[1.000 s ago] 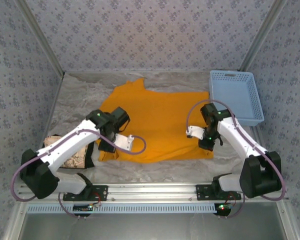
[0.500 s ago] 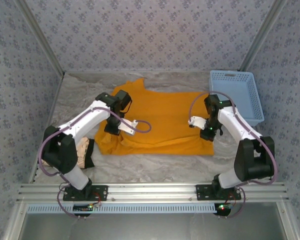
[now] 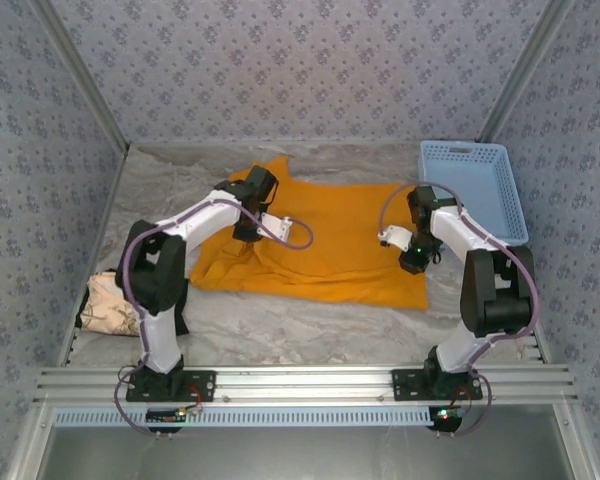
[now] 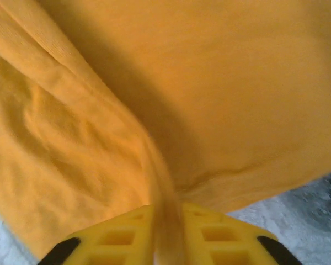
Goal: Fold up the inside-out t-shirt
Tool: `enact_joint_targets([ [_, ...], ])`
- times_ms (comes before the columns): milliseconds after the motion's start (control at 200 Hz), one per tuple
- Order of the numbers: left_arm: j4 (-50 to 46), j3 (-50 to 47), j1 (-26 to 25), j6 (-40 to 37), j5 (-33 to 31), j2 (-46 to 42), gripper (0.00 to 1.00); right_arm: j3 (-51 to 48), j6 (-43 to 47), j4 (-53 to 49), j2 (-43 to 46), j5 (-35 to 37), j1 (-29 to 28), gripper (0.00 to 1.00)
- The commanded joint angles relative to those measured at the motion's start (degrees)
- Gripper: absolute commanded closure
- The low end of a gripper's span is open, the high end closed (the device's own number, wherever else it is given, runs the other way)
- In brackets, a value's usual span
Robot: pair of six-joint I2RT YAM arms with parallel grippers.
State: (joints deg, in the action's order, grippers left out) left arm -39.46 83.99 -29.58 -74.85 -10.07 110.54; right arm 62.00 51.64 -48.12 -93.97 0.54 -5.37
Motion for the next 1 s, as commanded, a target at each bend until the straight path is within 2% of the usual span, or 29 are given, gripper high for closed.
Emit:
enact_joint_targets([
  [0,6.16,3.77,1.04,9.09,-3.66,1.0,0.27,-1.04,-6.28,5.79,2.51,0.85,0.16,0.66],
  [70,9.63,1.96,1.02,12.36,-5.55,-2.33,0.25,-3.55,-10.61,12.03,6.46,4.26,-0.79,0.57],
  [105,11.1,0.64,0.79,13.84,-6.6,-4.6,0.17,-4.65,-11.66,13.4,8.52,5.42,-1.28,0.56],
  [150,12.38,-0.56,0.49,16.78,-8.31,-7.7,0.15,-5.83,-14.31,17.2,11.06,7.91,-2.24,0.56],
  [190,12.37,-0.93,0.41,22.39,-10.08,-10.44,0.04,-5.86,-17.62,18.74,12.88,9.98,-3.91,0.56],
  [215,12.04,-0.77,0.66,26.71,-11.41,-11.97,0.01,-5.53,-19.36,18.77,13.82,10.19,-5.08,0.56],
  [290,8.32,0.34,1.69,41.84,-16.57,-15.81,0.01,-5.77,-22.39,19.78,16.55,9.05,-11.05,0.55],
  [350,2.04,1.0,2.99,54.51,-16.85,-18.41,0.0,-7.43,-22.02,23.01,18.47,6.6,-16.29,0.55],
  [435,-7.64,-0.26,4.59,80.25,-20.44,-21.71,0.0,-9.35,-20.51,27.85,19.03,0.3,-23.37,0.55],
  [475,-12.15,-1.85,6.07,87.12,-16.79,-23.09,0.0,-9.26,-18.46,29.01,18.19,-3.83,-25.99,0.55],
  [495,-13.04,-3.21,6.97,88.46,-12.22,-23.88,0.0,-9.17,-17.86,29.91,17.57,-4.99,-27.31,0.55],
  [545,-13.23,-7.93,9.17,91.9,-2.07,-26.07,0.0,-8.52,-17.35,32.42,15.19,-7.13,-30.78,0.55],
  [615,-11.79,-15.28,13.13,98.82,7.38,-28.48,0.01,-6.56,-19.62,36.83,10.62,-9.29,-34.57,0.54],
  [680,-9.58,-21.9,17.44,101.74,15.2,-29.93,0.15,-4.44,-23.47,41.7,5.91,-10.39,-36.92,0.53],
  [760,-7.35,-27.54,19.47,103.65,18.42,-31.62,0.29,-1.4,-28.08,43.99,0.09,-12.1,-38.29,0.53],
  [880,-7.45,-30.2,19.39,105.64,17.53,-32.26,0.32,0.84,-23.89,42.52,-6.02,-12.92,-41.52,0.53],
  [964,-5.93,-31.45,19.33,105.84,19.97,-30.43,0.35,0.58,-21.16,42.33,-9.45,-13.75,-42.59,0.54],
  [994,-5.98,-31.45,19.29,105.98,20.05,-29.22,0.4,0.77,-20.26,41.47,-10.52,-13.31,-42.7,0.55],
])
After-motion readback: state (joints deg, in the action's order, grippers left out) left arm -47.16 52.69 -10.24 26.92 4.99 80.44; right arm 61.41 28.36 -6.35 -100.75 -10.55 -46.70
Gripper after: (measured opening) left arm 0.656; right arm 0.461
